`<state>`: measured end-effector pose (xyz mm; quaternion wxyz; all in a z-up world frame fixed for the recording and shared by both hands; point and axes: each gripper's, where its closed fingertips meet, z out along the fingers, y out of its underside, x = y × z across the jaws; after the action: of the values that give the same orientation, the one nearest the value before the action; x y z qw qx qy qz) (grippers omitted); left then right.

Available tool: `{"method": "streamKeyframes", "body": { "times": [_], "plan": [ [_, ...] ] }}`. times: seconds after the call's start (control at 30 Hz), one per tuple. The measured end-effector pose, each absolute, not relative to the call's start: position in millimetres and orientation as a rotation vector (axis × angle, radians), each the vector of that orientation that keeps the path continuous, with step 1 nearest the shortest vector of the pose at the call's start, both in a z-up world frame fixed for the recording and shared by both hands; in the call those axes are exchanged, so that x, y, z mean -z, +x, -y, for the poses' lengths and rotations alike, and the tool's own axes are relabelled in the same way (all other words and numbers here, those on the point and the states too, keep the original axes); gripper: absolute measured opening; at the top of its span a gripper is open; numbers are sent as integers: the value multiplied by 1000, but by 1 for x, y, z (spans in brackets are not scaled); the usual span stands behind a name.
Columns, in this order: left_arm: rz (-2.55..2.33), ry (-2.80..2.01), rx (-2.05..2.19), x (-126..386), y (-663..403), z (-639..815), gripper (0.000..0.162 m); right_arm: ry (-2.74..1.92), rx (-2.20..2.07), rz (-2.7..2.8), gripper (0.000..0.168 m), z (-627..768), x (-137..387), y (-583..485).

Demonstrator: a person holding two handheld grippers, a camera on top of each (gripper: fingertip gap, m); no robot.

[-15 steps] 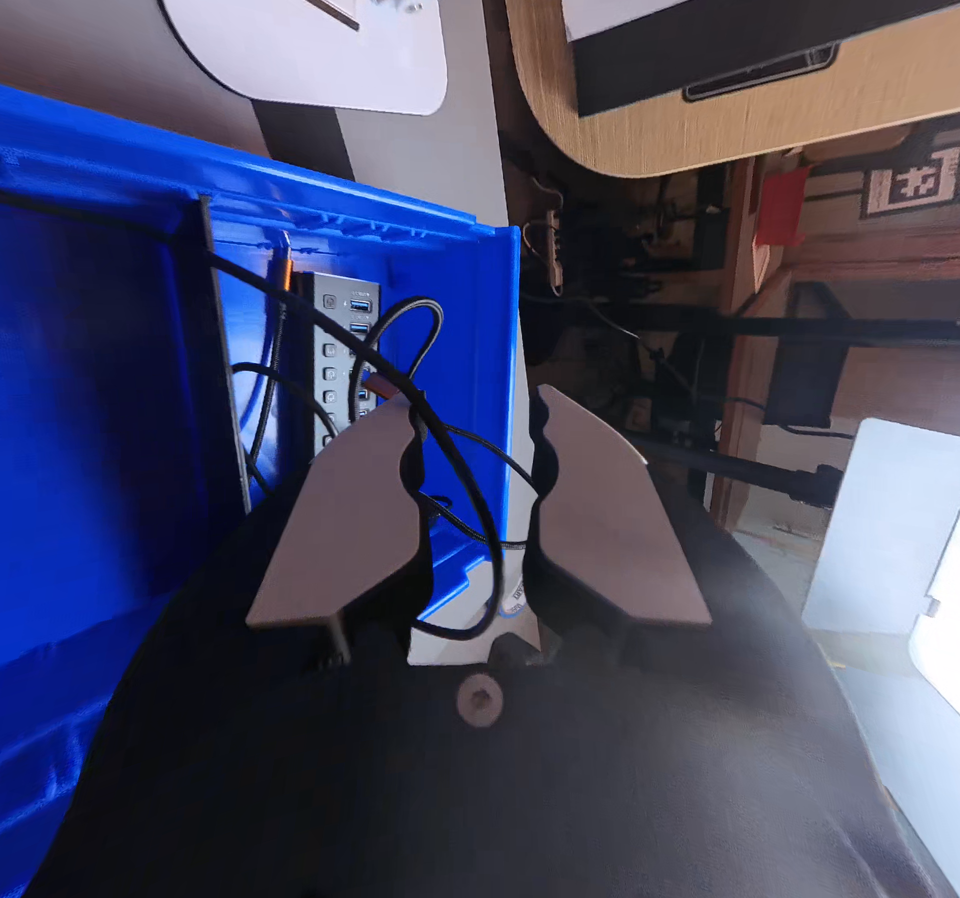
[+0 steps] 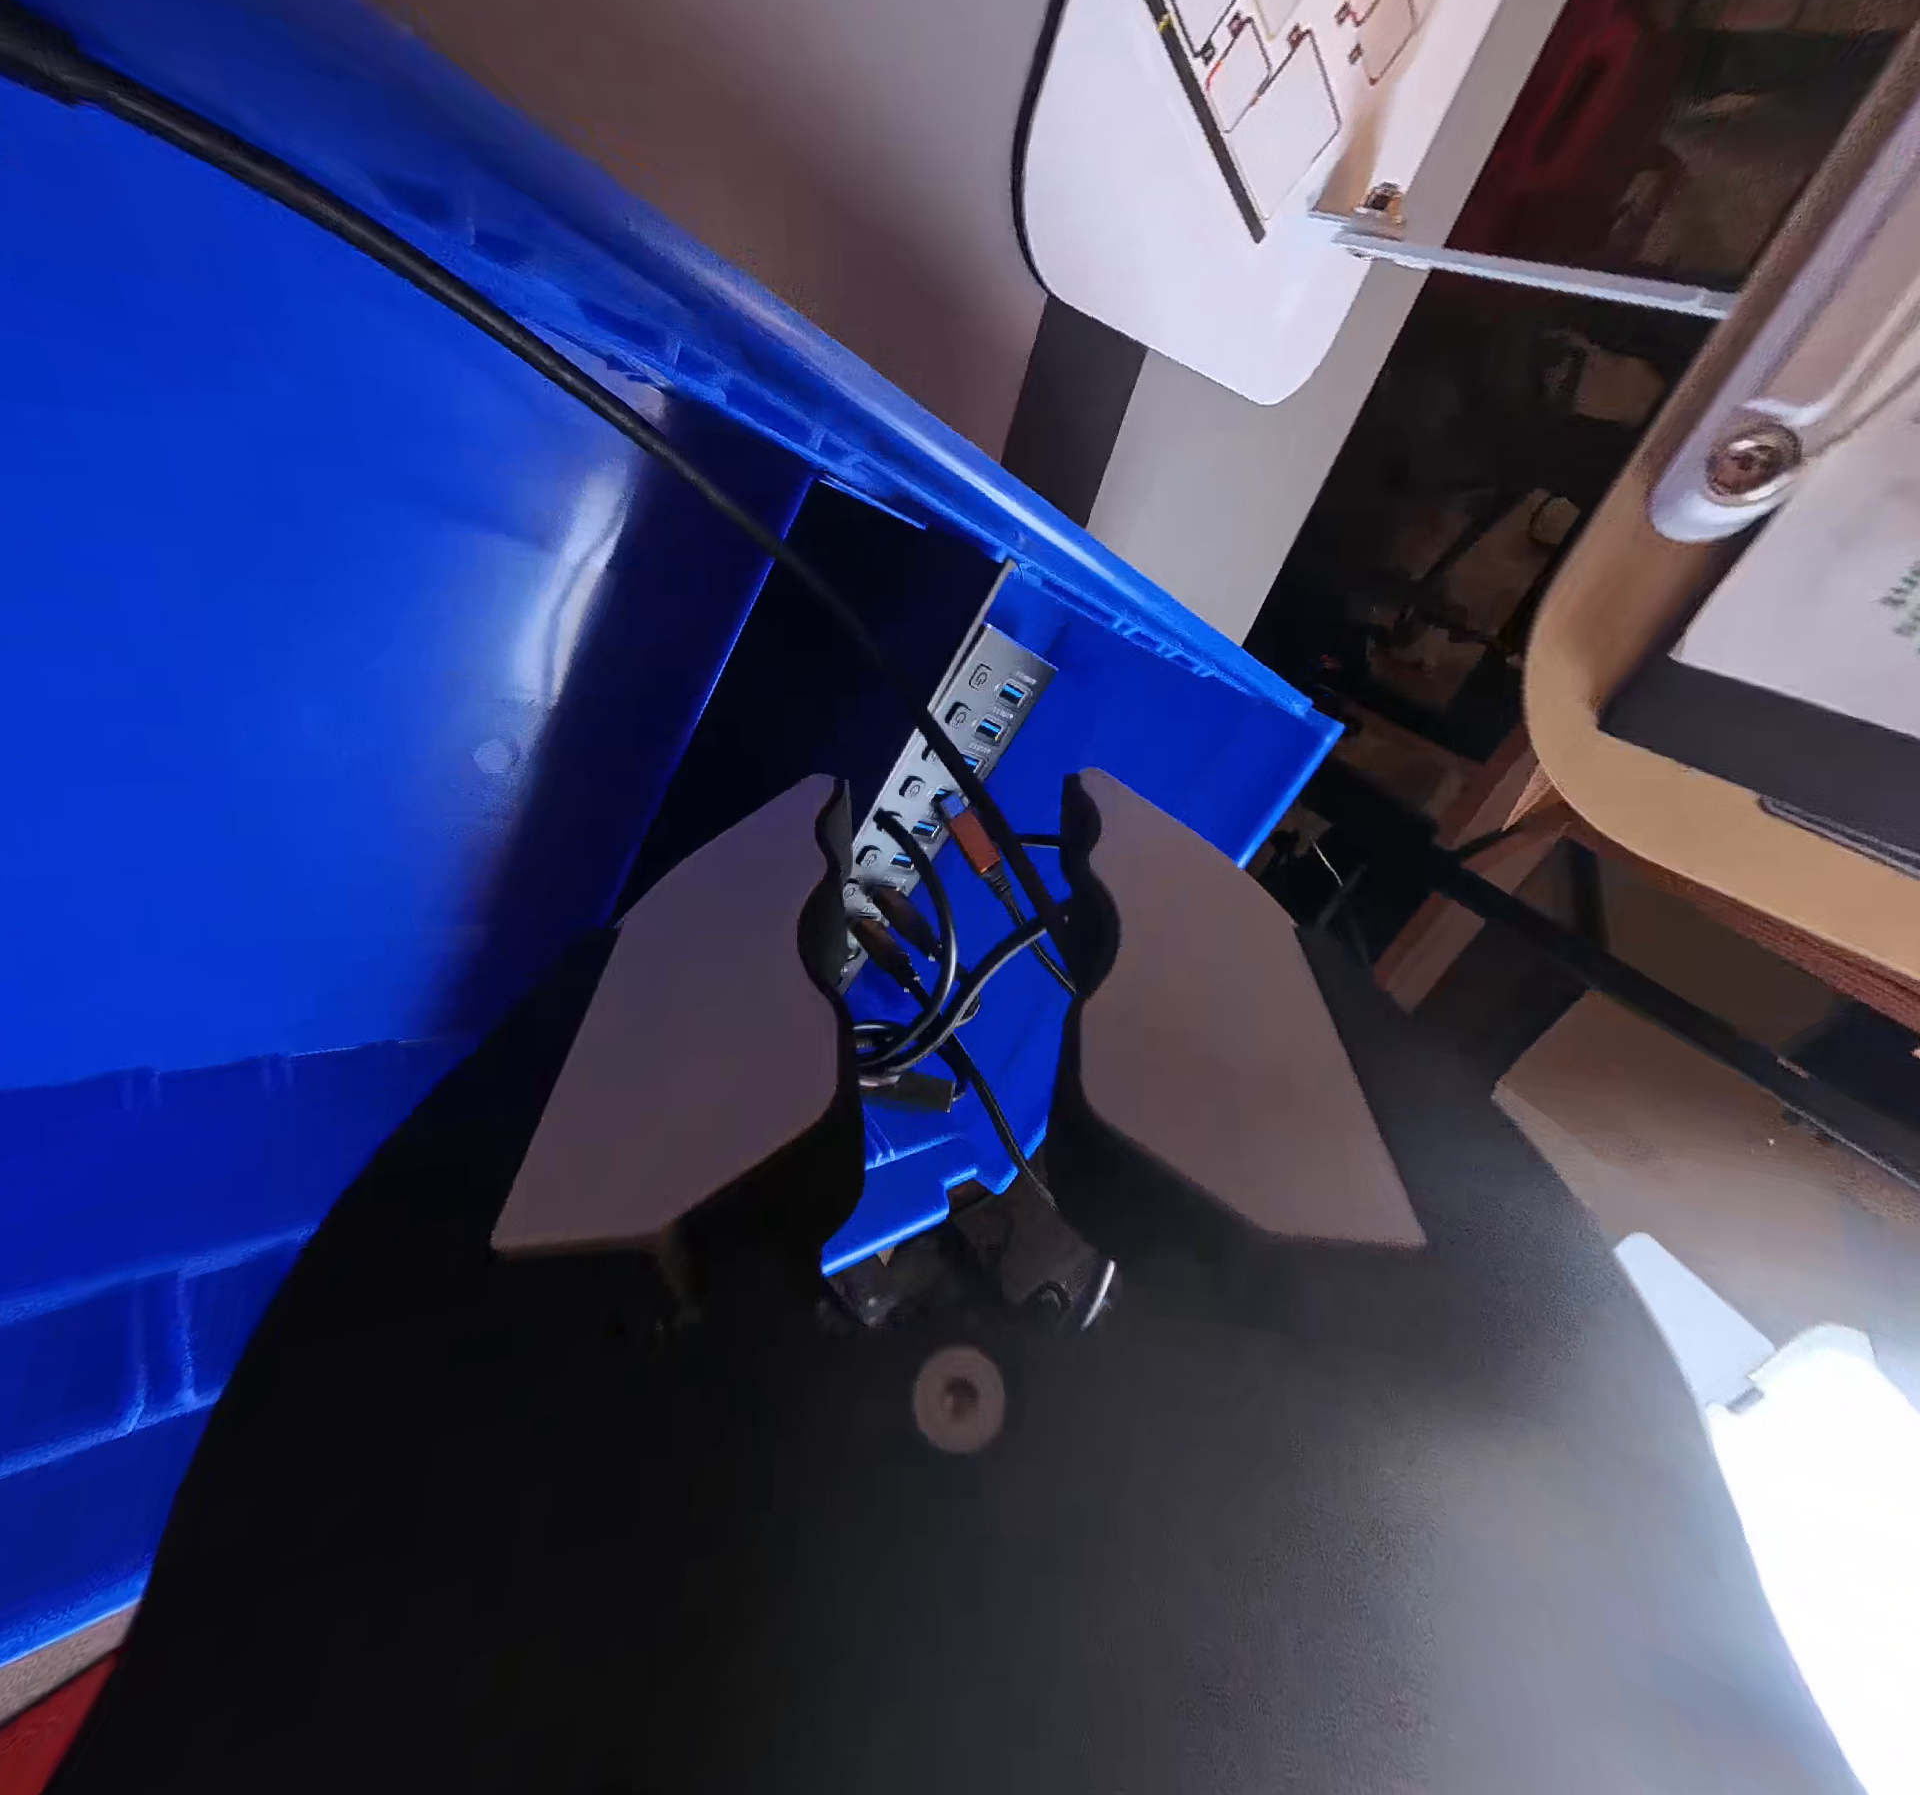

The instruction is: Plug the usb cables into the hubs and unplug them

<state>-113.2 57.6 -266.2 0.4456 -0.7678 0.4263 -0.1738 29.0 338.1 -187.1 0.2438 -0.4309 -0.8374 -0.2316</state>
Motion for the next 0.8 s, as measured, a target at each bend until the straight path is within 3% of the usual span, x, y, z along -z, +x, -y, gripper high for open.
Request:
{"method": "streamKeyframes", "body": {
  "times": [0.07, 0.17, 0.2, 0.5, 0.8],
  "plan": [
    [-1056, -1903, 430, 266, -114, -57, 17, -1188, 703, 2337, 36, -351, 199, 28],
    [-1052, -1903, 434, 266, -114, -57, 17, -1288, 633, 2382, 8, -357, 203, 27],
    [-1051, -1904, 436, 266, -114, -57, 17, -1333, 633, 2404, 7, -358, 202, 32],
    [-1071, -1906, 422, 268, -113, -56, 17, -1403, 642, 2346, 6, -370, 169, 45],
    [-1068, -1908, 429, 268, -114, -56, 17, -1309, 758, 2440, 19, -374, 195, 39]
  ]
}}
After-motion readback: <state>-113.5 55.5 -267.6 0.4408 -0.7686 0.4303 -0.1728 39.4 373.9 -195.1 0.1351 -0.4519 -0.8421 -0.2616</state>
